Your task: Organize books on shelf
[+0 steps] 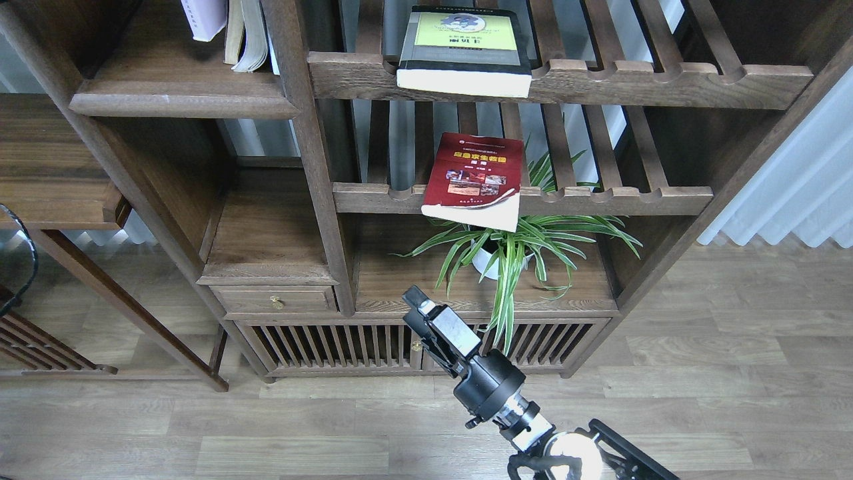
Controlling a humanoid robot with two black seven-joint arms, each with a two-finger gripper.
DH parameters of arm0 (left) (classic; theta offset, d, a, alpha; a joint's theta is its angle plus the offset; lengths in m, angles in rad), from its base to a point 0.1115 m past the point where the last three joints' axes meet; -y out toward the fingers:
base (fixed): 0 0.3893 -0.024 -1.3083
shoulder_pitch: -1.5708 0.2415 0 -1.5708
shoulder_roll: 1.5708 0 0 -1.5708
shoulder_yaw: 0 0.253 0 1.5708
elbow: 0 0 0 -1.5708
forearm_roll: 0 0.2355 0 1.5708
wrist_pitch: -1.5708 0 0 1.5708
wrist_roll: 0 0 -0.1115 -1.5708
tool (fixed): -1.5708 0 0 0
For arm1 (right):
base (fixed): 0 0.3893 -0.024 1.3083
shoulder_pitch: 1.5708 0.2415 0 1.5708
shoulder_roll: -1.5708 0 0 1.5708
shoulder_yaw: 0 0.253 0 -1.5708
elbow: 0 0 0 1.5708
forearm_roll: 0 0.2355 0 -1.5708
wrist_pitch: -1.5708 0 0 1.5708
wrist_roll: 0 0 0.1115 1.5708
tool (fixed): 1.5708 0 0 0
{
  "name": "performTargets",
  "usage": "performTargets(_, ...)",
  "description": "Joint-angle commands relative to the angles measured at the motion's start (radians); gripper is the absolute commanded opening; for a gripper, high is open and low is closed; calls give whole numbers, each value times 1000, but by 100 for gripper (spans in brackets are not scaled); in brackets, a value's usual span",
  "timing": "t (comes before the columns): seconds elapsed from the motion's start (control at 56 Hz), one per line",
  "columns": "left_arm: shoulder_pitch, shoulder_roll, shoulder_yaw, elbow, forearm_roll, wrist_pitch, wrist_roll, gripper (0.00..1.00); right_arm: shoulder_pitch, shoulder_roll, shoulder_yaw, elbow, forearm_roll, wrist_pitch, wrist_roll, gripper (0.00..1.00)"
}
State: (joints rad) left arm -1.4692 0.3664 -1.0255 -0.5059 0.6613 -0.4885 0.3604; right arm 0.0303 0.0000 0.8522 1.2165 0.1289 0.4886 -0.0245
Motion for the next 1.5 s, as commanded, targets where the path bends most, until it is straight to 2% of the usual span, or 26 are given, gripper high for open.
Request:
performTargets(0.0, 15, 3, 7, -28, -16, 0, 0, 95, 5, 0, -13, 0, 0, 0, 0, 100)
performTargets(0.25, 59, 49, 7, -109, -150, 0, 5, 98, 5, 0, -16, 0, 0, 0, 0, 100)
performTargets(0.268, 97, 93, -2, -173, -182, 0, 8, 98, 5, 0, -18, 0, 0, 0, 0, 100)
performTargets(0.357, 158, 163, -7, -266, -198, 0, 17, 98, 5, 0, -35, 0, -2, 0, 0, 100)
performTargets(0.446, 233, 272, -21, -407, -258, 0, 22, 99, 7, 0, -51, 0, 0, 0, 6, 100)
performTargets(0.554, 351, 368, -22, -554, -381, 0, 23, 100, 33, 0, -56, -2, 0, 0, 31, 100)
performTargets(0.625, 440, 427, -28, -638, -430, 0, 23, 100, 59, 0, -55, -3, 2, 0, 66, 100)
performTargets(0.661, 501, 463, -42, -693, -451, 0, 22, 100, 86, 0, -56, -3, 9, -37, 101, 100)
performTargets(0.732, 590, 482, -86, -747, -473, 0, 20, 100, 115, 0, -59, -5, 18, -99, 135, 100)
performTargets(0.839, 737, 477, -174, -772, -490, 0, 19, 100, 135, 0, -90, -12, 40, -225, 143, 100)
performTargets(0.982, 842, 474, -229, -776, -490, 0, 19, 100, 169, 0, -104, -32, 92, -354, 156, 100)
performTargets(1.143, 923, 473, -286, -776, -491, 0, 14, 100, 261, 0, -104, -90, 140, -378, 189, 100)
performTargets(1.482, 940, 448, -304, -776, -490, 0, 15, 100, 408, 0, -113, -232, 224, -429, 189, 100)
